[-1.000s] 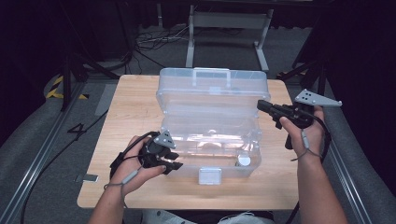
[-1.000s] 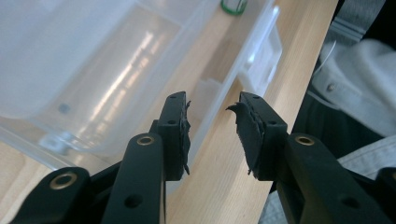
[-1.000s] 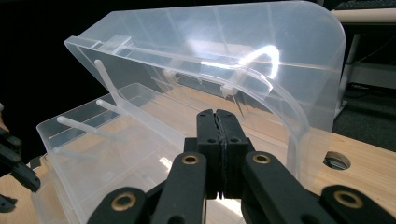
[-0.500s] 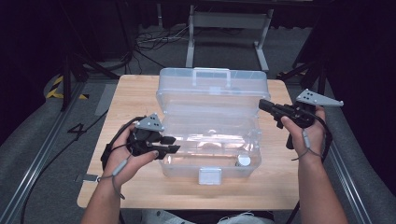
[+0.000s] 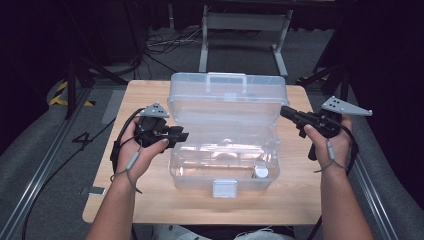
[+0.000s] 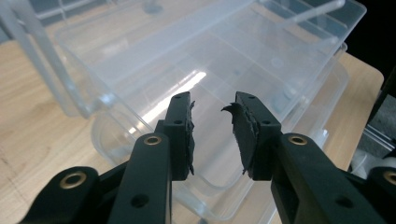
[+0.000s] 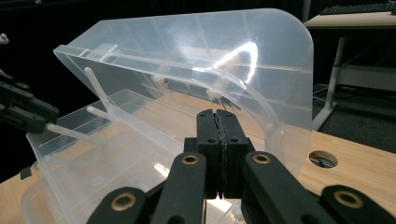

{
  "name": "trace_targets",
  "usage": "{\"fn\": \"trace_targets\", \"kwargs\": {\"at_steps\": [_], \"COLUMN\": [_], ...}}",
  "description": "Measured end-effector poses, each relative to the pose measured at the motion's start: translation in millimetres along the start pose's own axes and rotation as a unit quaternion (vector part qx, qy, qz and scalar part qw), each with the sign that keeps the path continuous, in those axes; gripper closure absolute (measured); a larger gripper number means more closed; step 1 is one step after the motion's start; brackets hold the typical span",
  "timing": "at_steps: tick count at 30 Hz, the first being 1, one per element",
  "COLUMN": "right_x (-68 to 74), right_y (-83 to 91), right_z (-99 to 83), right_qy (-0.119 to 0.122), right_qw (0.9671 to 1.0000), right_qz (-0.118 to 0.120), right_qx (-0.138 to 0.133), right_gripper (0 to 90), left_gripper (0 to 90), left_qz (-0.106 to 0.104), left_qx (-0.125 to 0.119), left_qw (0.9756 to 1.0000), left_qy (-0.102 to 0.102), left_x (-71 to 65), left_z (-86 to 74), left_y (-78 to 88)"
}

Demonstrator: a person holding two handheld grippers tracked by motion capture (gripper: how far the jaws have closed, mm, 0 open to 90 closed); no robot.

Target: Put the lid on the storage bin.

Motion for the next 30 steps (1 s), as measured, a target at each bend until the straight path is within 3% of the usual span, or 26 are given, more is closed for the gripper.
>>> {"fn": "trace_targets", "kwargs": {"at_steps": [9,24,30], "right_x": [0.5,4.8,8.1], "right_y": [-0.3,2.7,5.9], "right_z": [2.1,-0.9,-3.5], "right_qy": [0.001,0.004,0.009], "right_qw": [1.0,1.0,0.9998], "right_qz": [-0.001,0.002,0.004], "right_qx": [-0.006,0.008,0.017], "right_gripper": [89.1,88.1,87.2], "left_gripper": [71.6,73.7,71.4], "left_qz": [-0.006,-0.007,-0.005], "left_qx": [0.026,0.029,0.019], "left_qw": [0.9996,0.9996,0.9998], "left_qy": [-0.003,0.003,0.009], "left_x": [-5.3,-9.7,-10.4], "left_z": [-6.3,-14.0,-14.6], "left_y": [-7.6,-6.2,-1.2]}}
Point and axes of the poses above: each handheld gripper's, and its own axes: y roughly backward along the jaws, z roughly out of its top, x roughly to its left, the point moved 8 cm from there along -y, roughly forward along the jaws, and after that the axes turned 6 degrees about -y, right-handed, at the moved point
